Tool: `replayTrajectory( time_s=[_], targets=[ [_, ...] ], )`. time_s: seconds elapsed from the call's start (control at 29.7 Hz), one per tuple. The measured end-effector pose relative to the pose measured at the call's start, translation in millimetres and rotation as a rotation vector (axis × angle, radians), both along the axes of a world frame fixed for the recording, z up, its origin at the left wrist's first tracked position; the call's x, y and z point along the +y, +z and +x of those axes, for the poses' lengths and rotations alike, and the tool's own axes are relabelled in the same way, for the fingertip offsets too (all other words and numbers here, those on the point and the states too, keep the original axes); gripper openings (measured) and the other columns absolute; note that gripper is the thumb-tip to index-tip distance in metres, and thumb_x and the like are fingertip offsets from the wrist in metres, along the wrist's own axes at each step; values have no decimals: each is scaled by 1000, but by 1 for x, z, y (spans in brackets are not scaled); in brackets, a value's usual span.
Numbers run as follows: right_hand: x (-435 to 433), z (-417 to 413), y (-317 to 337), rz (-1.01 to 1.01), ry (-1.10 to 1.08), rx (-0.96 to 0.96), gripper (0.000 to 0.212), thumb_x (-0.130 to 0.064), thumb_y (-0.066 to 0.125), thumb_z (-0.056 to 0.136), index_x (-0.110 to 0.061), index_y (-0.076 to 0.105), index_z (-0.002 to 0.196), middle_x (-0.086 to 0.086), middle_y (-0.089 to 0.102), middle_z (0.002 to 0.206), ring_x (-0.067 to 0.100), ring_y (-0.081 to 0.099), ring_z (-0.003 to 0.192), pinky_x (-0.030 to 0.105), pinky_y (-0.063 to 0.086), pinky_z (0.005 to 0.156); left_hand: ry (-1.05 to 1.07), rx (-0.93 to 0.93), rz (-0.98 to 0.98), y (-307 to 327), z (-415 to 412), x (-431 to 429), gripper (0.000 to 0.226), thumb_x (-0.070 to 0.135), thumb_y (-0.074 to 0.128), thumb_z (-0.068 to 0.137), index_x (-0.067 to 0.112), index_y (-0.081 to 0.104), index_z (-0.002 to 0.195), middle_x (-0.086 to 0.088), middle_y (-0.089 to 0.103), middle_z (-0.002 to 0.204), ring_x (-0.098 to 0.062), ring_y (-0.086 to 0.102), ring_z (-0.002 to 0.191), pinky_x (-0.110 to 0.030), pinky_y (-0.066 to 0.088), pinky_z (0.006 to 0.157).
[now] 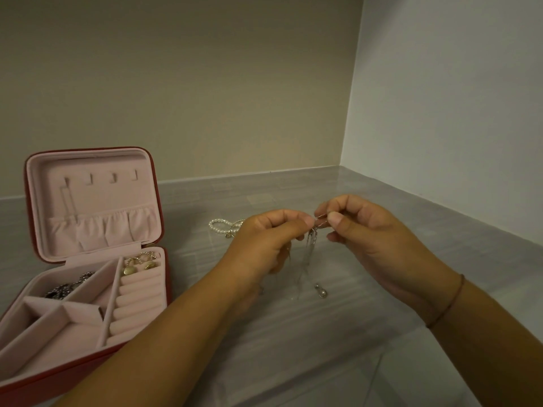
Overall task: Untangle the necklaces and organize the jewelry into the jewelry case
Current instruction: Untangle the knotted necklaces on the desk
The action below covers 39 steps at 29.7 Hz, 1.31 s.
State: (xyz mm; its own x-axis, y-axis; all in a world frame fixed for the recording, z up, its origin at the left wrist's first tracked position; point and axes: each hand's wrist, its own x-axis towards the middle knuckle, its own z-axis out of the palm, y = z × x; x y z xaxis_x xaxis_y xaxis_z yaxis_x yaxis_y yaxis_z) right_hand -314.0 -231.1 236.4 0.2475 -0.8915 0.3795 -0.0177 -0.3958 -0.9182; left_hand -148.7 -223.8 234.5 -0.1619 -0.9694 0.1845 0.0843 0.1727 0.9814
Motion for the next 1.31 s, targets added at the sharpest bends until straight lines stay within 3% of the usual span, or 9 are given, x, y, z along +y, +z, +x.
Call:
replayTrajectory(
  time_s=[0.3,0.54,0.64,0.77,0.84,0.91,1.11,1.21,1.31],
  targets=[
    [0,6,-7,204,122,-330,6,-15,54,80,-11,54,85,0,62,75,7,50,61,17,40,53,-18,-35,1,-6,2,-5,22,24,66,84,8,71,97,7,41,55,-4,24,39,-16,21,38],
    [0,9,-8,208,176,-312,8,-13,57,85,-13,48,86,-1,46,62,6,36,50,16,31,47,-59,97,66,-7,3,-7,11,28,68,74,18,67,76,-2,44,67,-3,24,36,-14,21,36],
    [2,7,-10,122,108,-83,6,-15,54,91,-12,51,87,-4,47,59,6,36,50,16,32,49,-38,81,52,-7,6,-9,16,26,62,87,15,63,75,-5,42,68,-3,23,35,-14,22,36],
    [5,-4,-3,-161,-135,541,12,-10,59,89,-21,61,92,-9,49,56,2,43,51,10,37,54,-42,-66,67,-8,4,-6,30,33,52,95,7,58,79,-2,32,52,-6,23,37,-15,23,38],
    [6,-7,-1,-287,-276,817,21,-5,60,84,-27,62,87,-9,51,57,4,47,53,10,38,54,-47,-117,90,-7,3,-4,35,36,49,96,3,60,88,-9,36,59,-7,23,39,-16,22,38],
    [6,-10,-2,-333,-396,844,29,-2,58,80,-30,64,74,-10,54,63,2,50,60,8,38,56,-49,-128,105,-7,3,-3,39,38,48,96,1,60,89,-15,48,76,-8,23,40,-16,22,38],
    [2,-24,-7,8,-452,199,34,4,49,85,-16,63,62,-2,64,79,11,57,78,21,45,74,-65,-248,184,-3,4,1,52,55,39,93,7,56,85,9,42,36,-7,25,36,-15,24,38],
    [-3,-26,-10,330,-184,-337,31,8,42,83,-13,53,64,3,66,75,18,63,81,34,52,86,-85,-298,216,-4,4,1,57,62,37,90,9,56,81,6,36,40,-7,24,37,-19,23,41],
    [-6,-34,-13,526,95,-821,25,8,66,53,-13,55,60,3,57,61,19,65,62,45,56,80,-102,-308,236,-6,4,-1,59,64,35,90,9,56,83,9,38,37,-7,23,36,-17,22,39]
  ],
)
